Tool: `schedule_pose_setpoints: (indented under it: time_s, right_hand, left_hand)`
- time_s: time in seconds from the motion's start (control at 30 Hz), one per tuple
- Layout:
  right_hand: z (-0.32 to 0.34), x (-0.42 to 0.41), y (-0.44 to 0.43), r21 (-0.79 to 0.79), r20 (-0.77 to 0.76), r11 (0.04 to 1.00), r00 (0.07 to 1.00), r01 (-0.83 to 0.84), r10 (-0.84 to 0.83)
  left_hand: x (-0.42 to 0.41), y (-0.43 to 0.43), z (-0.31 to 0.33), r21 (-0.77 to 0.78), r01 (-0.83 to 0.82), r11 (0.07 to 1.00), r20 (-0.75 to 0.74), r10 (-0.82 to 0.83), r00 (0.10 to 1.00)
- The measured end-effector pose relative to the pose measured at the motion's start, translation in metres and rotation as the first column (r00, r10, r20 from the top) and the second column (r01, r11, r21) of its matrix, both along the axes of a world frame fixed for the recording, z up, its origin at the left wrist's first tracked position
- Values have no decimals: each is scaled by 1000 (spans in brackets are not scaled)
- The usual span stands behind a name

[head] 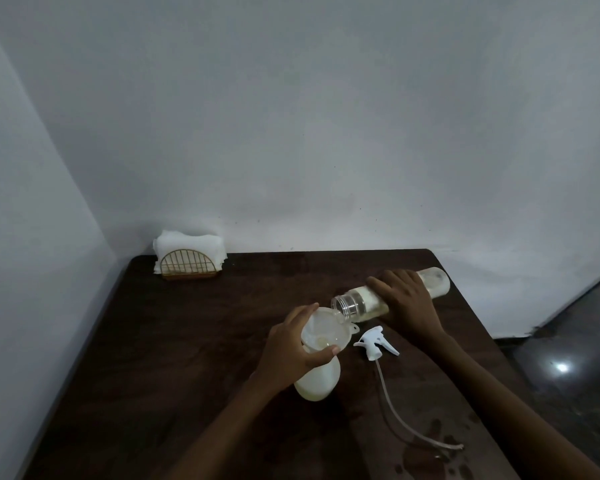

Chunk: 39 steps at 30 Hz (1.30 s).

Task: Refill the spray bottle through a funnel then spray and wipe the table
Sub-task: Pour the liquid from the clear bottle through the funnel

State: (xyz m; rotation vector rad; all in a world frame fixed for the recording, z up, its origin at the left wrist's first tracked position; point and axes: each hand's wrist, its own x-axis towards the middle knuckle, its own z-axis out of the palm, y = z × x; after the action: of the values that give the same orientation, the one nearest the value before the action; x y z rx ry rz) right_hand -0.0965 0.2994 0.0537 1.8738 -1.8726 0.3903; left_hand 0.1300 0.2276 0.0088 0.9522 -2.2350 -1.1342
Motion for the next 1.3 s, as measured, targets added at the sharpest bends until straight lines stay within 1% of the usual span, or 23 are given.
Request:
schedule_pose_setpoints:
  time_s: [0.43, 0.7, 0.8, 0.93, 1.07, 1.13, 1.2, 1.23, 1.3]
  right_hand:
    - [3, 2, 0, 27, 23, 1000, 1000, 5, -6]
    - [3, 4, 0, 9, 22, 1000, 1000, -5, 5]
    - [4, 4, 1, 38, 33, 999, 999, 13, -15]
    - [2, 3, 2, 98, 111, 994, 993, 39, -50]
    - [5, 9, 3, 87, 218, 996, 976, 7, -26]
    - [7, 10, 5, 93, 330, 996, 944, -9, -23]
    - [10, 11, 6, 101, 499, 995, 866, -8, -44]
    - [12, 12, 7, 98, 596, 995, 801, -2, -57]
    - [17, 12, 7, 60, 768, 998, 637, 29, -65]
  left_hand:
    - [1, 0, 3, 9, 18, 1000, -1, -18, 1000]
    - [1, -2, 1, 1, 30, 1000, -10, -29, 1000]
    - [1, -2, 1, 9, 32, 999, -13, -32, 999]
    - [1, -5, -1, 39, 46, 998, 1, -46, 999]
    - [2, -7, -4, 78, 58, 995, 20, -59, 998]
    - [2, -6, -4, 98, 69, 993, 4, -69, 998]
    - [2, -5, -1, 123, 83, 989, -31, -79, 996]
    - [2, -5, -1, 147, 97, 984, -59, -89, 994]
    - [2, -3, 1, 197, 116, 973, -135, -91, 987]
